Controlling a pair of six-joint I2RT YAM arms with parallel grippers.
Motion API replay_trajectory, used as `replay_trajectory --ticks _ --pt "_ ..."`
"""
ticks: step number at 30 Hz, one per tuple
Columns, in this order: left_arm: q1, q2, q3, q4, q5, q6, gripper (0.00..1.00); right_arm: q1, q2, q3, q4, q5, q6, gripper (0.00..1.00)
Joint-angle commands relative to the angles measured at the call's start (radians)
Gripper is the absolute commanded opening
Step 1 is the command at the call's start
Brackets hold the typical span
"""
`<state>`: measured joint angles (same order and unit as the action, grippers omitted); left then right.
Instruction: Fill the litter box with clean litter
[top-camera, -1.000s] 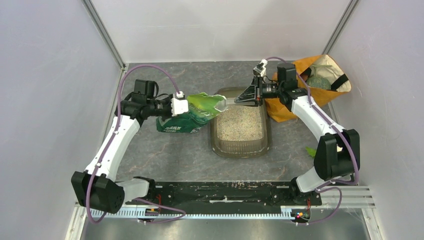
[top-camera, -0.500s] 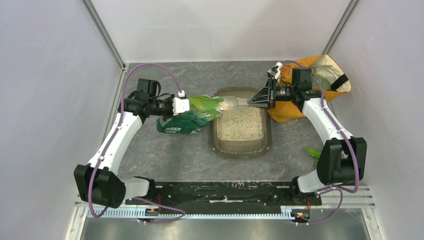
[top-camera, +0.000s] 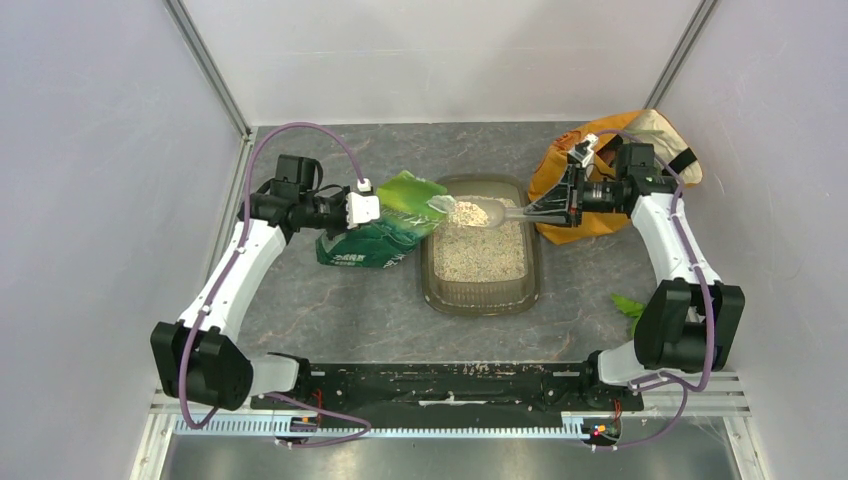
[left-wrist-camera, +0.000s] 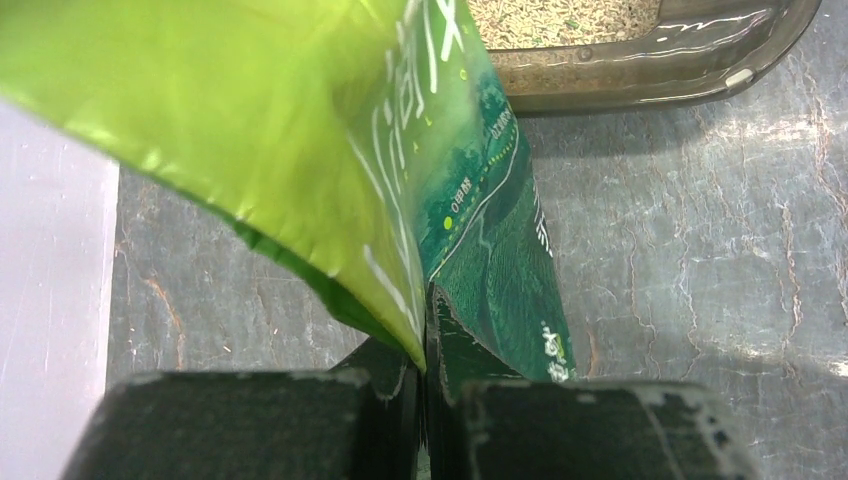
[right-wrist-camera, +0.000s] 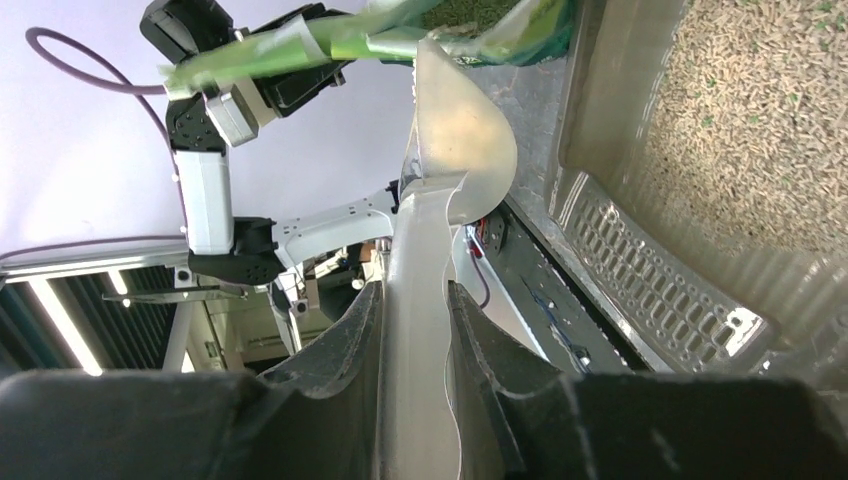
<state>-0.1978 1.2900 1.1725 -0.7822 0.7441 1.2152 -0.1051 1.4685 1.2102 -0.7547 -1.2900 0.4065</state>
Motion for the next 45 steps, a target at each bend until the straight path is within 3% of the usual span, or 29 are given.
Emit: replay_trajectory --ticks 1,6,12,21,31,35,39,45 --pt "0.003 0.005 0.053 0.057 0.05 0.04 0.02 -0.046 0.02 0.094 -0.248 -0.063 -0.22 0.0" --pt "0.002 0.007 0.056 0.057 0.045 0.039 0.02 -0.081 0.063 0.169 -0.444 0.028 -0.397 0.0" --pt "0.003 -0.005 0.052 0.056 0.055 0.033 0.02 -0.064 0.038 0.19 -0.327 0.321 -0.332 0.0" --pt "0.003 -0.026 0.046 0.022 0.051 0.094 0.02 0.099 0.014 0.256 -0.255 0.771 -0.307 0.0" --pt "0.002 -0.062 0.017 -0.011 0.031 0.174 0.02 0.332 -0.01 0.381 -0.309 1.027 -0.418 0.0" --pt "0.003 -0.076 0.006 -0.017 0.03 0.19 0.02 0.345 -0.011 0.45 -0.33 0.988 -0.449 0.0" --pt "0.003 -0.094 -0.01 -0.028 0.028 0.23 0.02 0.344 -0.019 0.54 -0.35 0.762 -0.428 0.0" --pt "0.003 -0.107 -0.017 -0.05 0.03 0.271 0.02 0.344 -0.02 0.617 -0.374 0.548 -0.383 0.0"
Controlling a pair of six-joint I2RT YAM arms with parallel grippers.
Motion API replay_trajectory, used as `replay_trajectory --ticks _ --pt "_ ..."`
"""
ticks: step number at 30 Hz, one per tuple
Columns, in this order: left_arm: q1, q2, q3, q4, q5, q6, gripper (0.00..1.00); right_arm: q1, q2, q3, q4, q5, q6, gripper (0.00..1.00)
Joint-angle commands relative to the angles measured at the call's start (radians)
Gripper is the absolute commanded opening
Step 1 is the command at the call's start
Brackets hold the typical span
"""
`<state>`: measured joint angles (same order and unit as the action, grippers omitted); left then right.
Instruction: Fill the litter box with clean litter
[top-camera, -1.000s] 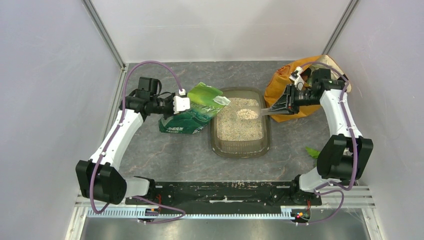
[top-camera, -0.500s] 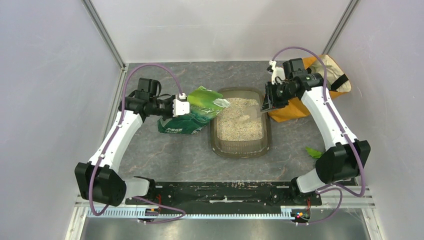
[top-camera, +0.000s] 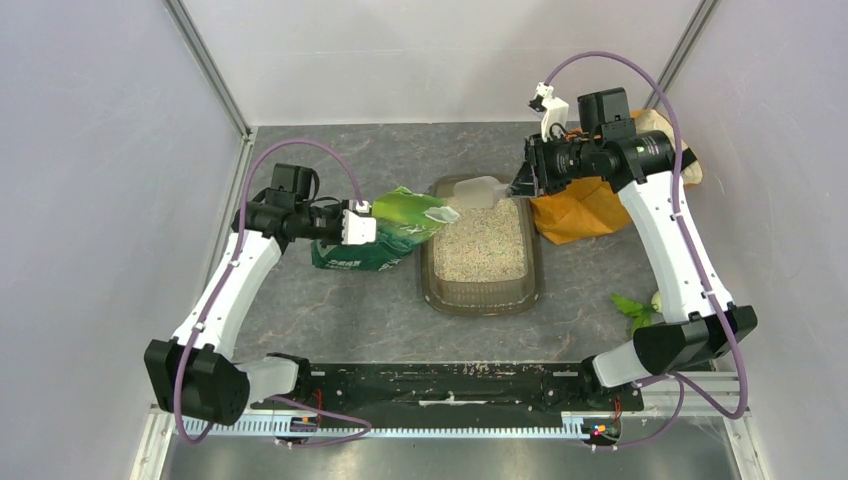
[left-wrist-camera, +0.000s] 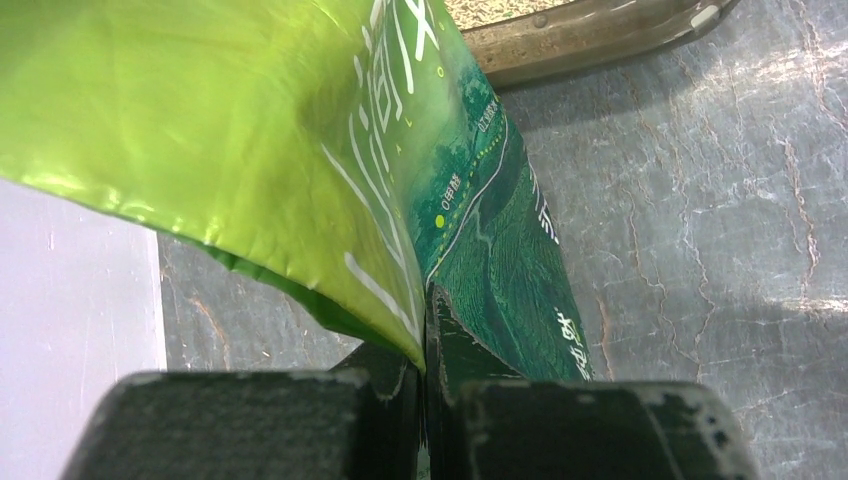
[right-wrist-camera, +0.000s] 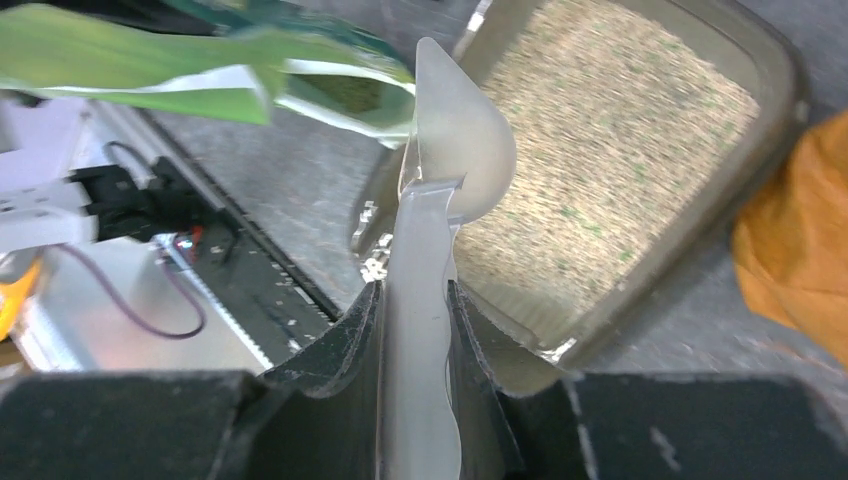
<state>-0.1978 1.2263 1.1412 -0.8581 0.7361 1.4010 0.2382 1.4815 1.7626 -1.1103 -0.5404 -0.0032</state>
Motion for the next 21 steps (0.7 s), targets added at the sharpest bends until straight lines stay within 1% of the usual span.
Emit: replay_trajectory --ticks 1,3,11,16,21 --pt "0.003 -0.045 0.014 0.023 0.039 0.091 0.02 0.0 -0.035 0.06 -0.016 -0.229 0.028 0.0" --pt "0.003 -0.046 0.014 0.018 0.041 0.095 0.02 0.0 -0.039 0.044 -0.023 -0.257 0.017 0.0" --pt "0.003 -0.044 0.013 0.018 0.051 0.098 0.02 0.001 -0.042 0.019 -0.065 -0.261 -0.051 0.0" --pt "0.003 -0.045 0.014 0.014 0.052 0.099 0.02 0.002 -0.024 -0.012 -0.063 -0.248 -0.088 0.0" --pt "0.003 -0.045 0.015 0.013 0.056 0.098 0.02 0.009 0.003 -0.009 -0.05 -0.226 -0.114 0.0"
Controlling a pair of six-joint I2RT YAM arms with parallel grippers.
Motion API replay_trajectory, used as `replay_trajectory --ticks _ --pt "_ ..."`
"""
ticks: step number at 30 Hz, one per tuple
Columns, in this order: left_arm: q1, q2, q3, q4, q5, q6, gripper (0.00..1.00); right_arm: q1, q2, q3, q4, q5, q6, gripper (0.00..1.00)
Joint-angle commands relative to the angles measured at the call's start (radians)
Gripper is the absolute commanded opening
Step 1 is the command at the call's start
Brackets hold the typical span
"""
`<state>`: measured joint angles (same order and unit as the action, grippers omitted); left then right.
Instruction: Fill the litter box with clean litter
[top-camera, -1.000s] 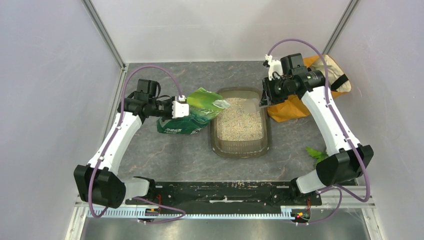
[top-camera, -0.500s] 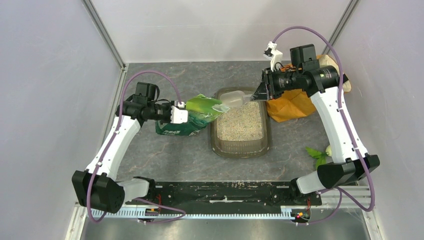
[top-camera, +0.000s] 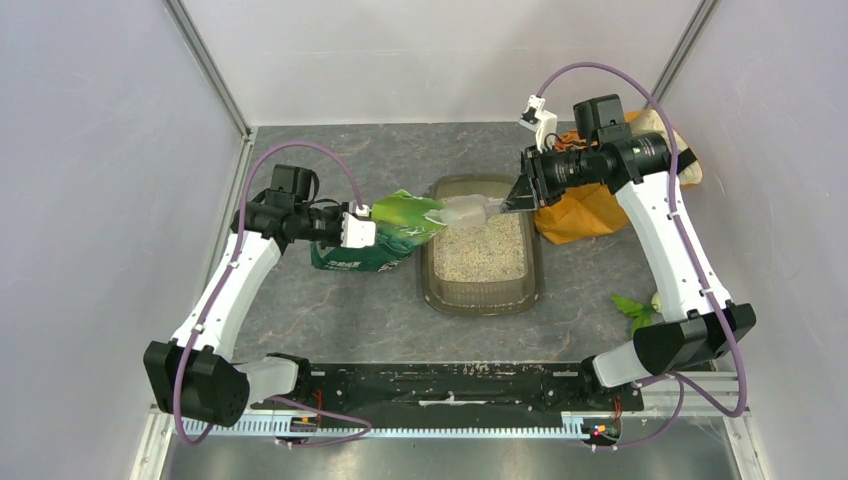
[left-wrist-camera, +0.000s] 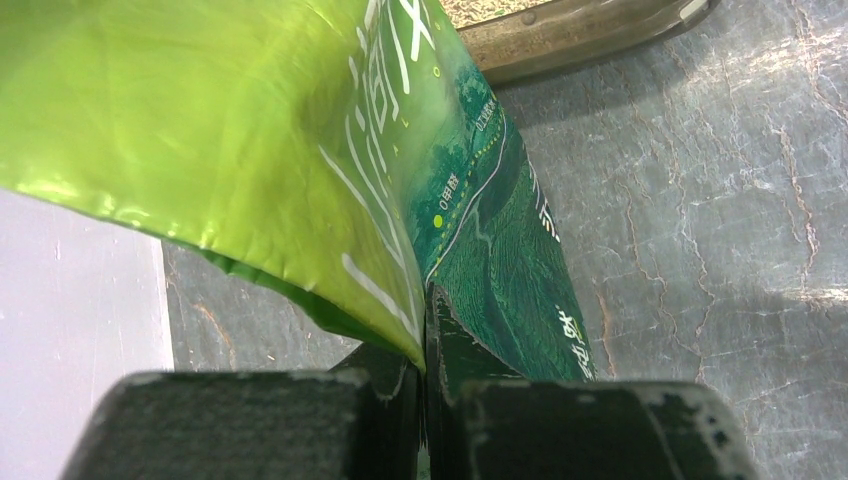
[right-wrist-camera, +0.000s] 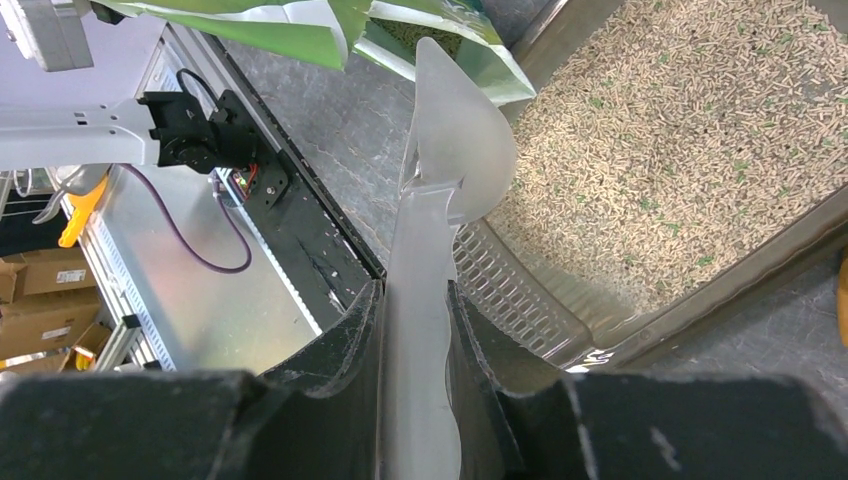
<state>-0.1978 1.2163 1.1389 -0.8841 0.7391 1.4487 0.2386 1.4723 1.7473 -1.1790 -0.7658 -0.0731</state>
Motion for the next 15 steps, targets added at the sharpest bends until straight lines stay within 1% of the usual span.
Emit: replay_trajectory --ticks 1,11,15 --pt "0.003 -0.035 0.019 0.038 0.054 0.052 0.02 0.011 0.016 0.005 0.027 0.003 -0.045 0.0" --pt "0.001 -0.042 0.019 0.036 0.061 0.059 0.02 0.071 0.066 0.007 0.053 0.079 -0.073 0.0" --pt "-0.002 -0.044 0.021 0.034 0.065 0.057 0.02 0.122 0.101 0.034 0.059 0.127 -0.066 0.0"
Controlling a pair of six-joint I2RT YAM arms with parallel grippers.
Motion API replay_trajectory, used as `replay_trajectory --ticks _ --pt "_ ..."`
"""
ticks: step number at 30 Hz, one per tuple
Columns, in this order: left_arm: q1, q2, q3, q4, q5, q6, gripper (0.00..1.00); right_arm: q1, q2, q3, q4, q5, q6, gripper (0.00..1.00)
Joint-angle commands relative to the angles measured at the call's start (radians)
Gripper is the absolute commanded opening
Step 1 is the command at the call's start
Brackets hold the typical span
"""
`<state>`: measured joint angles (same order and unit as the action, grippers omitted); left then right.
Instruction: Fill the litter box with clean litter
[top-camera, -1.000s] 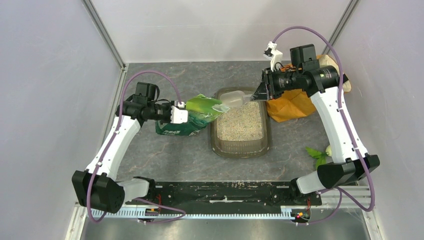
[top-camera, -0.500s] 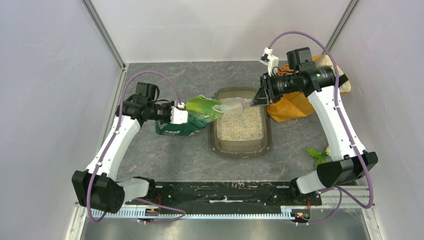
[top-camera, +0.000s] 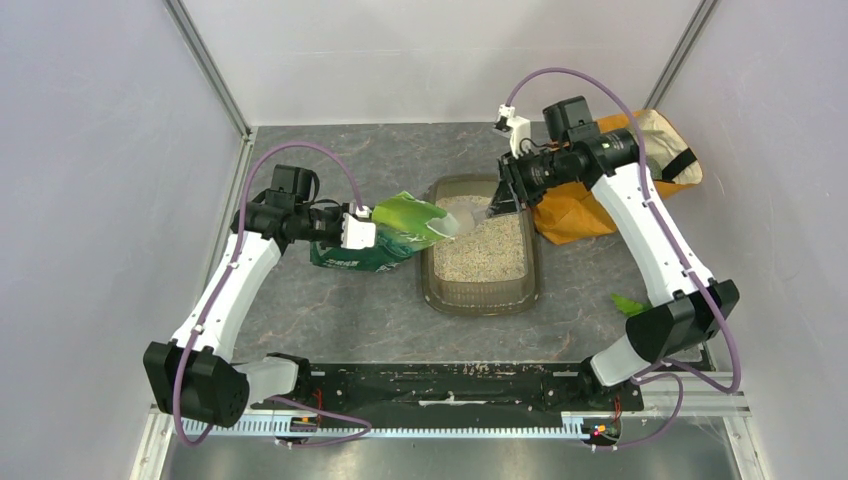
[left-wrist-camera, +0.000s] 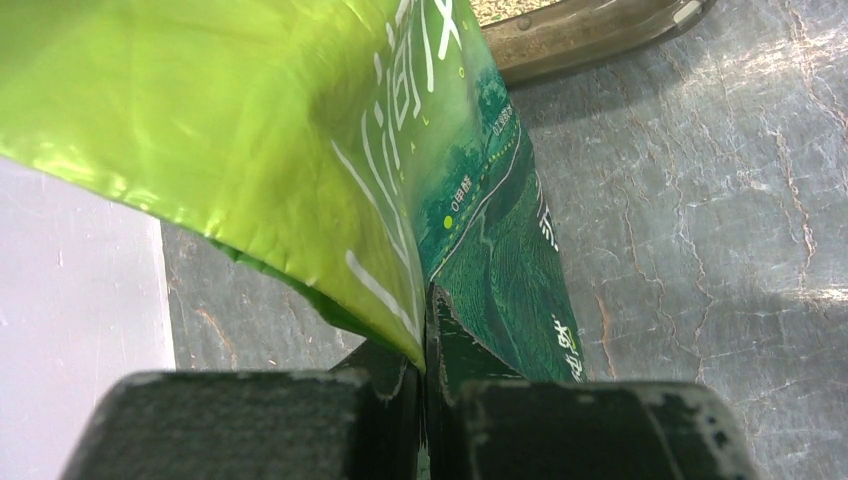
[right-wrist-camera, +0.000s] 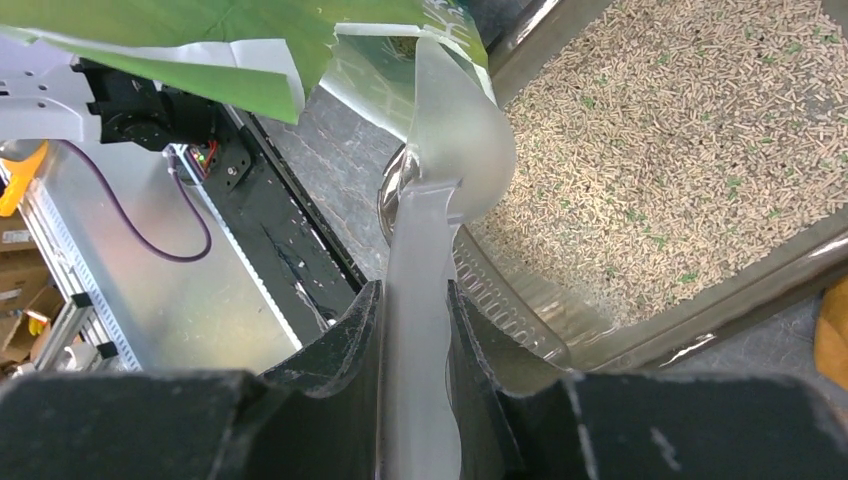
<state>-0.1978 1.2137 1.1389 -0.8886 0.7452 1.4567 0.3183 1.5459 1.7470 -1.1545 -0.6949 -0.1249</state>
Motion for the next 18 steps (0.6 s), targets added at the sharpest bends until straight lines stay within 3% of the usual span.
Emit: replay_trajectory --ticks 1,10,18 --pt "-0.003 -0.044 0.022 0.039 0.06 0.049 0.02 0.053 0.04 0.046 0.037 0.068 -0.006 0.0" --pt "-0.03 -0.088 0.027 0.042 0.037 0.028 0.02 0.133 0.127 0.094 0.113 0.202 0.321 0.0" --pt "-0.04 -0.135 0.024 0.051 0.046 0.025 0.02 0.187 0.179 0.111 0.145 0.263 0.489 0.0"
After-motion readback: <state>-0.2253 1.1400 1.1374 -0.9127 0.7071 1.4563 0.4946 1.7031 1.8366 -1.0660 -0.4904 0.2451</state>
